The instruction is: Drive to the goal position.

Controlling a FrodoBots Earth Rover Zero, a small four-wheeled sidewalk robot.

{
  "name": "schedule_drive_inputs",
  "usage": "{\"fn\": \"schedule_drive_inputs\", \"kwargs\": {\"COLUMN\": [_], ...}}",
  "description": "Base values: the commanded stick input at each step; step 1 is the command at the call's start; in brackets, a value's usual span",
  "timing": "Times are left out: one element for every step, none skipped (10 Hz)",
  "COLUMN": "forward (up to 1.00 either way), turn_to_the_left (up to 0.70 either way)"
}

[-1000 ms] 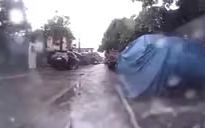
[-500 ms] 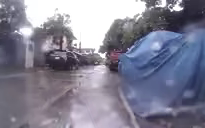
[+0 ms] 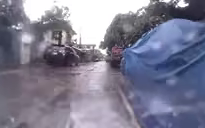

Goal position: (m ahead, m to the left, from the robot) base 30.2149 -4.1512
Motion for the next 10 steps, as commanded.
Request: {"fn": "schedule_drive_inputs", "kwargs": {"forward": [1.00, 1.00, 1.00, 1.00, 1.00, 1.00, 1.00, 1.00, 1.00, 1.00], "turn_to_the_left": [0.00, 0.00, 0.00, 0.00, 0.00, 0.00, 0.00, 0.00, 0.00, 0.00]}}
